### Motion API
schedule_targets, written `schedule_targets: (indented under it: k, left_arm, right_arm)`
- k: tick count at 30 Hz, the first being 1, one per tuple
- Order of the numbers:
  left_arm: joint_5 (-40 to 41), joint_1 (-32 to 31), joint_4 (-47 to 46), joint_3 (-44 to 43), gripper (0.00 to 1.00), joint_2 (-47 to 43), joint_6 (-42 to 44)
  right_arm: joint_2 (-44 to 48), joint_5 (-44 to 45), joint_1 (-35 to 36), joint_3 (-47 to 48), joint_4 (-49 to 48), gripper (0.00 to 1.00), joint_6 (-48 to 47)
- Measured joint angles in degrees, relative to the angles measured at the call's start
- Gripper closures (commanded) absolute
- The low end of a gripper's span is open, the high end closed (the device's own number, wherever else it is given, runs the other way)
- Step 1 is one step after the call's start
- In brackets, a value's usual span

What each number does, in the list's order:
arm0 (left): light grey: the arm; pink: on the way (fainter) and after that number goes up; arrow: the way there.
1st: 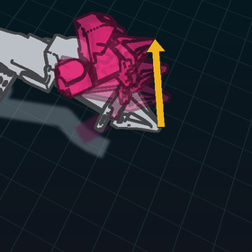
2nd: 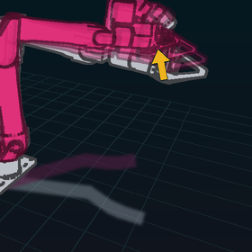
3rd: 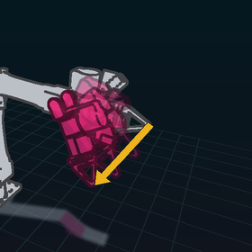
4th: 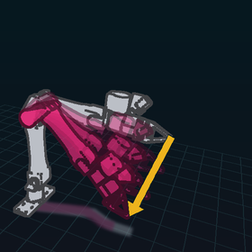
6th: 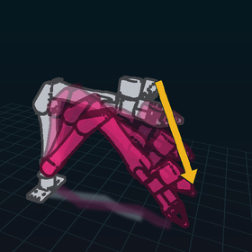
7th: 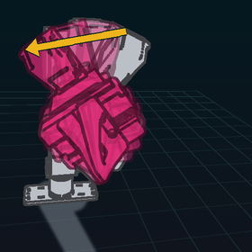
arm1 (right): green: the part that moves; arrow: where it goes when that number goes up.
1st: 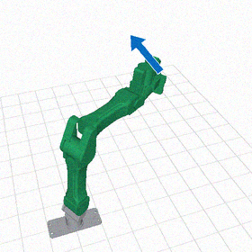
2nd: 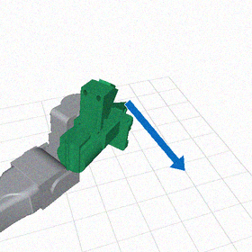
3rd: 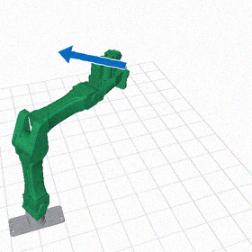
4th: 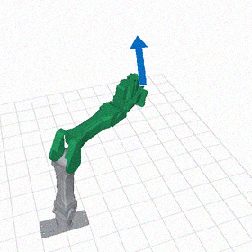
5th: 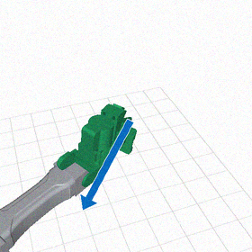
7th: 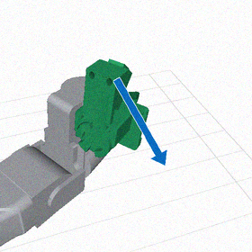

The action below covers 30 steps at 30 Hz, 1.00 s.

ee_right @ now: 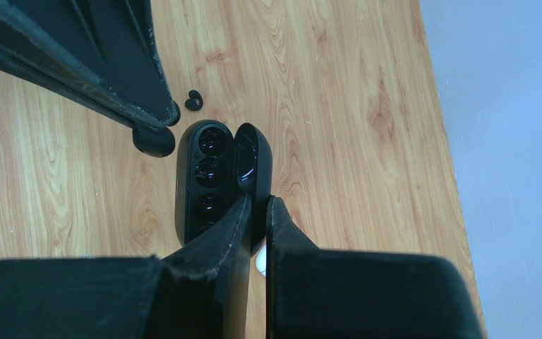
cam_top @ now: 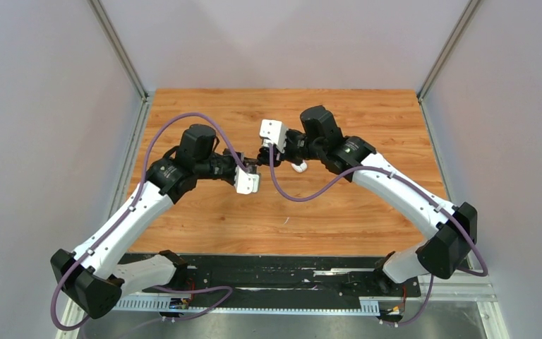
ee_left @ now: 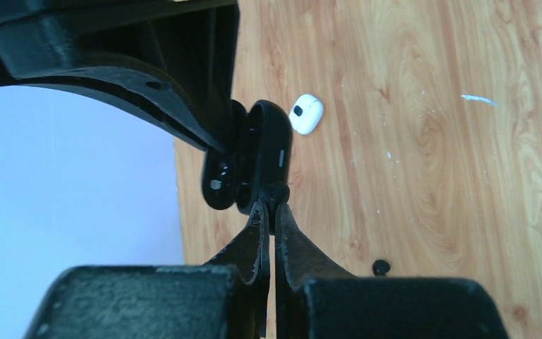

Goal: Insert the wireless bluetooth earbuds into the charging case
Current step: Place the earbud in the charging case.

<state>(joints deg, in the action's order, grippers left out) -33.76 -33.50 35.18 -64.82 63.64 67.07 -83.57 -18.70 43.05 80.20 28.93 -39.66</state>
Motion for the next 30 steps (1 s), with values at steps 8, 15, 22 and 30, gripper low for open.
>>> schedule_targets:
  k: [8, 15, 22, 30]
  left_arm:
    - [2.01, -0.2, -5.73, 1.05, 1.0, -1.79, -0.11]
    - [2.14, -0.46, -6.71, 0.74, 1.0, -0.2, 0.07]
    - [2.75, -0.66, -8.04, 0.55, 1.0, 1.33, 0.44]
    - [4.74, -0.66, -8.26, 0.55, 1.0, 1.42, 1.73]
  right_arm:
    - [-0.52, 0.2, 0.13, 0.11, 0.0, 1.0, -2.23]
    - [-1.88, 2.25, 1.36, 2.75, -0.55, 1.0, -5.11]
    - [-1.88, 4.28, 2.58, 3.04, -0.92, 1.0, -6.97]
    - [-1.88, 4.74, 3.34, 3.1, -1.03, 1.0, -7.19]
